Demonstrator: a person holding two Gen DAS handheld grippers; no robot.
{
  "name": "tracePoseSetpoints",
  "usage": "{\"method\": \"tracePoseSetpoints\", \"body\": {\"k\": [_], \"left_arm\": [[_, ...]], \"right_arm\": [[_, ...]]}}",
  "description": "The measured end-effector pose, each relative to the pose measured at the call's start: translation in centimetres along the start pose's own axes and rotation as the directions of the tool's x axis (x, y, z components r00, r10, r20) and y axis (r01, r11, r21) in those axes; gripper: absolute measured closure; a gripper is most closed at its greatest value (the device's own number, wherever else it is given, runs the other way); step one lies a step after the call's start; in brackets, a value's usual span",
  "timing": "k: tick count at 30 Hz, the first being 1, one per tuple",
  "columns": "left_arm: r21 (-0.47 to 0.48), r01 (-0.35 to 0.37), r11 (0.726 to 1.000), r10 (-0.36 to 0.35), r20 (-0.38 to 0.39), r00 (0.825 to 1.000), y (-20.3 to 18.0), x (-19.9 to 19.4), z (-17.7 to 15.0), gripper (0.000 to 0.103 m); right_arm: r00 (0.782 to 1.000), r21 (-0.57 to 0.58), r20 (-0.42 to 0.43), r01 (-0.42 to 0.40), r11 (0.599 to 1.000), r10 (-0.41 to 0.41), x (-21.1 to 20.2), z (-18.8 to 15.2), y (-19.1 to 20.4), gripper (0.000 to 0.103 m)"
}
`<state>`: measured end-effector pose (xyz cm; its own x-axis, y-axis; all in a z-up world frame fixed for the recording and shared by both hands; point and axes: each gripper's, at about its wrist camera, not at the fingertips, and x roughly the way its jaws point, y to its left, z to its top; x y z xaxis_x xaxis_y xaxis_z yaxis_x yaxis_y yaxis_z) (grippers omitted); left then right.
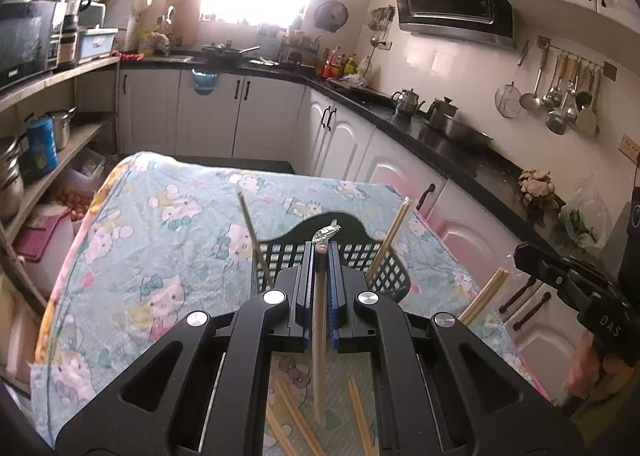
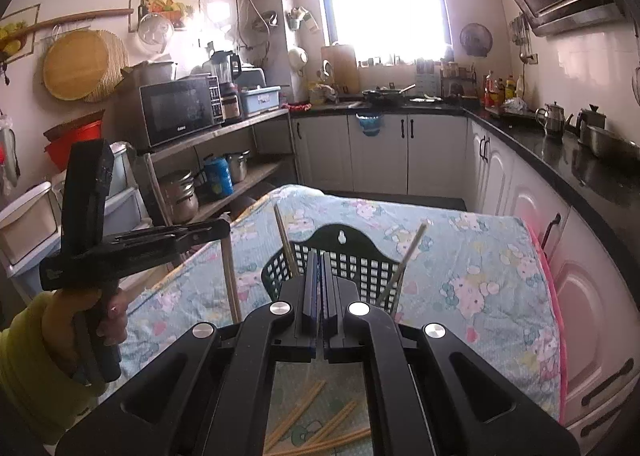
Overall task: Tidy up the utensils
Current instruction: 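Lift both held chopsticks and carry them toward the green basket, then lower the left gripper's chopstick into the basket while the right gripper lowers its own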
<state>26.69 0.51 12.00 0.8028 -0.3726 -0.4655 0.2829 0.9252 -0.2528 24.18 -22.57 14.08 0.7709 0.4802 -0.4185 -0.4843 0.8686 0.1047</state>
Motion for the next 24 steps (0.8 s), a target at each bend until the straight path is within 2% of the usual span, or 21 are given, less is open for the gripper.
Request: {"method": "tracePoseSetpoints", "body": {"k": [15,24], "left_arm": [[0.069,0.024,0.997,-0.026,0.030,0.999,-2.6,1.2,4.5,0.101],[0.080,0.026,0.996,-0.033,0.076,0.997,-3.6,1.8,7.3,0.101]], "right_arm": [[0.998,0.003,0.056,0.034,0.999,-0.034,-0.1,4.0,-1.6,0.101],[0.994,0.002,0.086,0.070,0.998,-0.070,0.3,6.6,-3.2,0.101]]}}
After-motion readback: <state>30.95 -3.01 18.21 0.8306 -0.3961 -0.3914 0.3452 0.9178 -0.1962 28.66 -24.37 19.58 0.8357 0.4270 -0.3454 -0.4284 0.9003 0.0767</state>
